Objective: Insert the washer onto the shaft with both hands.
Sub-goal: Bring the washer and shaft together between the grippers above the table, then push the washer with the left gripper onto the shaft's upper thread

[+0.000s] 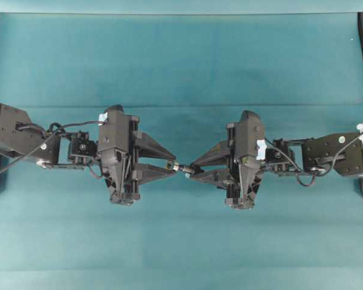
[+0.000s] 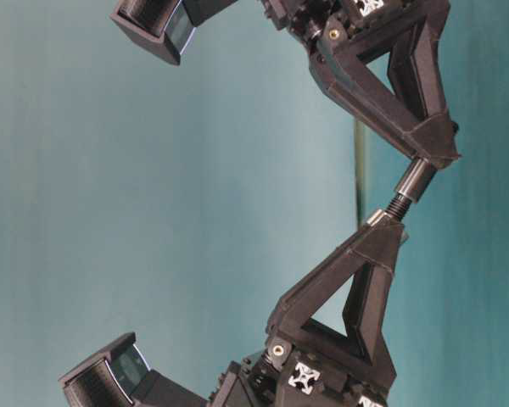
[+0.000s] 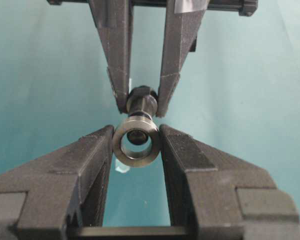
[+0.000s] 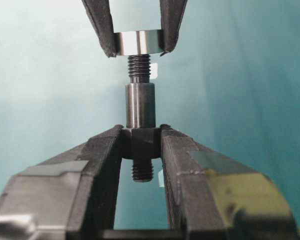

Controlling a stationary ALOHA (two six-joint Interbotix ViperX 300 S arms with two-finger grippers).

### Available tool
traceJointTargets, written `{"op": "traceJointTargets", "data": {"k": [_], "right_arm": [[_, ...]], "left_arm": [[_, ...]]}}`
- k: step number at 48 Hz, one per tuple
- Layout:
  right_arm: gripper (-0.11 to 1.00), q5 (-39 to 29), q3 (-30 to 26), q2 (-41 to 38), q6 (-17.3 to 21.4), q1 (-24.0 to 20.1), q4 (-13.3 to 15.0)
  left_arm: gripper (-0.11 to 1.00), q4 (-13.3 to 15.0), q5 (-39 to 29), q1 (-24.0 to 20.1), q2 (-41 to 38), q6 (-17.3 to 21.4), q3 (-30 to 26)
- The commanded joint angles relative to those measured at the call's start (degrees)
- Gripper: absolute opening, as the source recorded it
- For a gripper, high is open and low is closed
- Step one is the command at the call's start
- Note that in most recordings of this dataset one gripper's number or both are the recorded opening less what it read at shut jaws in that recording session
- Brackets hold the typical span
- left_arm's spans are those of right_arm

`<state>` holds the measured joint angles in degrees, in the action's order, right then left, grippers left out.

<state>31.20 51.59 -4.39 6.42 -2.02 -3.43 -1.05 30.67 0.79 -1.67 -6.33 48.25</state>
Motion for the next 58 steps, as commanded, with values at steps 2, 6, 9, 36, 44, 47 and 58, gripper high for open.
{"op": "traceJointTargets", "data": {"k": [2,6,9,36,44,47,58], "right_arm": [[0.00,0.79,-0.79,0.26,0.53,-0.18,-0.09],[0.00,0.79,-0.79,0.26,0.53,-0.09,-0.09],[0.00,0.79,-0.79,0.26,0.53,-0.18,-0.09],[0.00,0.35,-0.79,0.18,0.44,-0.18,-0.18],[0.00,0.35,-0.88,0.18,0.44,-0.09,-0.18],[0.00,0.35,-0.88,0.26,0.44,-0.18,-0.18],[0.00,0.35,-0.88,0.18,0.44,-0.09,-0.18]], "left_arm": [[0.36,0.00,0.88,0.09,-0.09,0.00,-1.49],[0.36,-0.09,0.79,0.09,-0.79,0.09,-2.46],[0.36,-0.09,0.88,0.09,-1.41,0.09,-3.08],[0.36,-0.09,-0.26,0.97,-4.22,0.09,-5.01],[0.36,-0.09,-0.26,0.97,-5.10,0.18,-6.15],[0.36,-0.09,-0.70,0.97,-5.45,0.18,-6.59],[0.36,-0.09,-2.55,0.97,-5.80,0.35,-7.29]]}}
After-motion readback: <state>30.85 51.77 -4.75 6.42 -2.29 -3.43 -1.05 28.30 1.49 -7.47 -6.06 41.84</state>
